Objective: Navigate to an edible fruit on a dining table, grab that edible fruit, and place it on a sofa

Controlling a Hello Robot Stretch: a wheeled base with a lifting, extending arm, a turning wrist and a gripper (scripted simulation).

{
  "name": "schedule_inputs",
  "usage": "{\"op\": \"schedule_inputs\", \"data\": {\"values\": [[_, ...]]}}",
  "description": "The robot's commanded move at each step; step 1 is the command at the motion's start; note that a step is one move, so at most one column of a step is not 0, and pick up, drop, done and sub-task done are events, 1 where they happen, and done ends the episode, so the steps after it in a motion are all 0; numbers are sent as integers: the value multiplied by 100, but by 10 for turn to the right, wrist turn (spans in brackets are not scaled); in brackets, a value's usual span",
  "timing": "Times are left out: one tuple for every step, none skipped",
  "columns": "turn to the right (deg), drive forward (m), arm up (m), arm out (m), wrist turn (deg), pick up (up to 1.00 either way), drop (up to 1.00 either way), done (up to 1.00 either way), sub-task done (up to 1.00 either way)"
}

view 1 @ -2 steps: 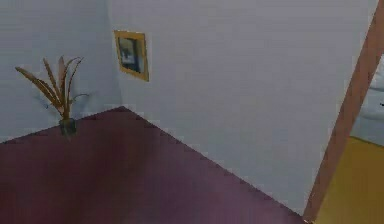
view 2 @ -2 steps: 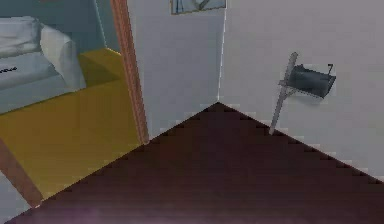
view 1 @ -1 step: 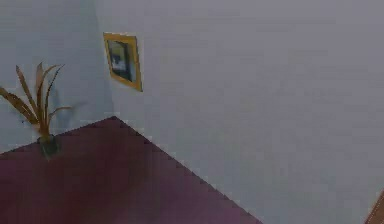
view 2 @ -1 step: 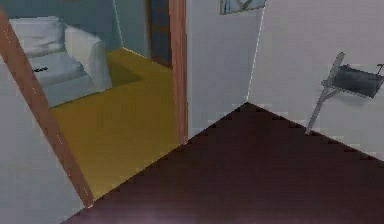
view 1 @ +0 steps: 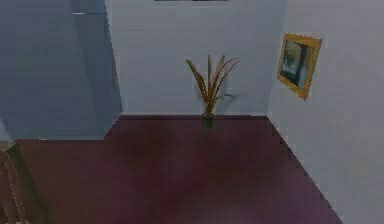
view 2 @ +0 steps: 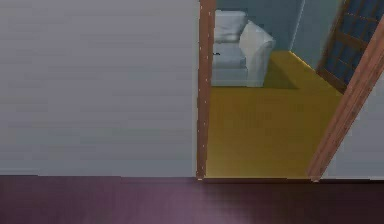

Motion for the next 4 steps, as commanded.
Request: {"op": "schedule_inputs", "data": {"values": [[-240,0,0,0,0,0,0,0,0],[0,30,0,0,0,0,0,0,0],[-450,0,0,0,0,0,0,0,0],[-450,0,0,0,0,0,0,0,0]]}}
